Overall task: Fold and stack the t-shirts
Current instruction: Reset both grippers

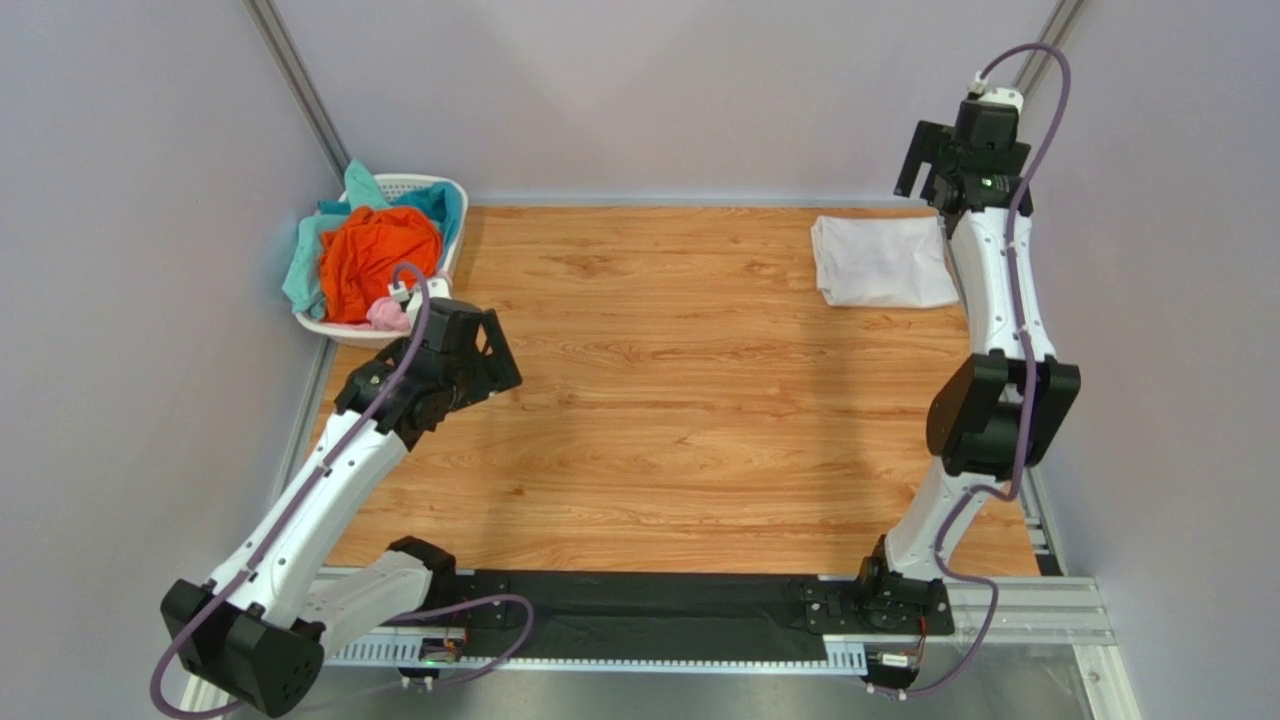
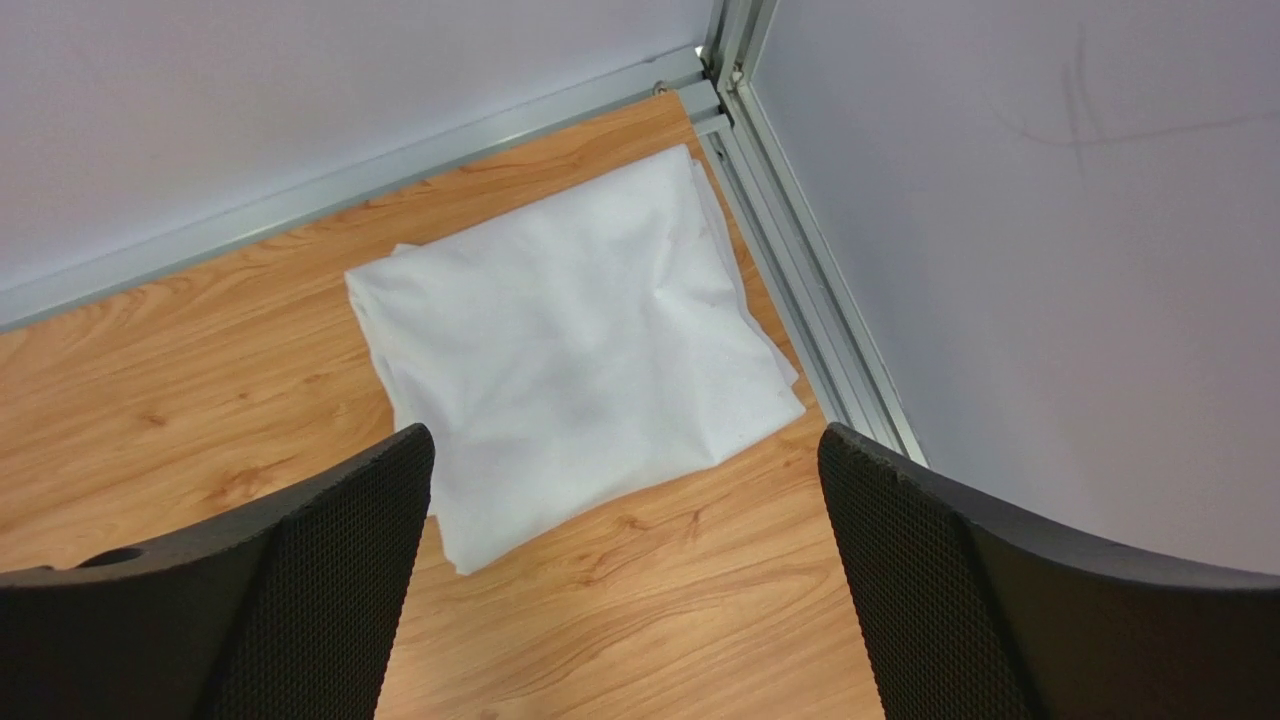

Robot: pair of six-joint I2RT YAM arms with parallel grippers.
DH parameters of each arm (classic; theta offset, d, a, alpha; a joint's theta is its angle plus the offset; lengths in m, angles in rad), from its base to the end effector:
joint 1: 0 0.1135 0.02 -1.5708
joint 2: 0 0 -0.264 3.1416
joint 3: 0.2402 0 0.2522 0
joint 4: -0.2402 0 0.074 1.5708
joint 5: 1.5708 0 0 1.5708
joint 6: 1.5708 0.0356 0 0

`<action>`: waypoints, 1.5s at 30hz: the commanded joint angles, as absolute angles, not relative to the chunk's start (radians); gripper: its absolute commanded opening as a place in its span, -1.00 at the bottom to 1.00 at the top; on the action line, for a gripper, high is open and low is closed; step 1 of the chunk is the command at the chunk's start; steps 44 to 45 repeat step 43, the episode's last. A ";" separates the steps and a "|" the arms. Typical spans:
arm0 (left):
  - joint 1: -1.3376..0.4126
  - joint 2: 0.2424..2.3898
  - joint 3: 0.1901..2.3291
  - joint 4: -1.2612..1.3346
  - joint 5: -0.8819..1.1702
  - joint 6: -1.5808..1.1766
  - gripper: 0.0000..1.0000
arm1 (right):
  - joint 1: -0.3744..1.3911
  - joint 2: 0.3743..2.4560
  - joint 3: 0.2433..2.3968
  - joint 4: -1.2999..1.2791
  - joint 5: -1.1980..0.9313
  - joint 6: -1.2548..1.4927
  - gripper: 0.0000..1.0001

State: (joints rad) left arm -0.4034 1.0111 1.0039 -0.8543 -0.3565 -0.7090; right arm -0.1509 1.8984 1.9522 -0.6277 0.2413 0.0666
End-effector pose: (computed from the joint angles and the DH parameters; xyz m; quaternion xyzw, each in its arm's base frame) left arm 0.1844 -0.0652 0.3140 -0.2013 0.9028 -0.0392 0.3780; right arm 0.4313 -0.0742 0.3776 0.1518 0.8605 -0.1256 0.4697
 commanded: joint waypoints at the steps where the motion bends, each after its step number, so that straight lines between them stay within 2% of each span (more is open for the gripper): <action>1: -0.397 0.953 1.016 -0.825 -0.345 -0.698 0.99 | -0.124 1.789 1.855 -0.609 0.227 0.124 1.00; 5: -0.397 0.888 0.966 -0.785 -0.356 -0.710 1.00 | -0.062 1.652 1.688 -0.592 0.242 0.159 1.00; 9: -0.397 0.848 0.937 -0.767 -0.368 -0.721 0.99 | -0.006 1.501 1.419 -0.545 0.242 0.242 1.00; 15: -0.397 0.818 0.884 -0.729 -0.394 -0.713 0.99 | 0.130 1.246 1.055 -0.485 0.175 0.342 1.00; 22: -0.397 0.799 0.838 -0.675 -0.403 -0.695 0.99 | 0.173 1.092 0.792 -0.437 0.018 0.379 1.00; 30: -0.397 0.788 0.807 -0.646 -0.397 -0.689 0.99 | 0.178 0.947 0.637 -0.380 -0.087 0.373 1.00; 45: -0.397 0.775 0.779 -0.618 -0.405 -0.707 1.00 | 0.178 0.948 0.661 -0.382 -0.094 0.356 1.00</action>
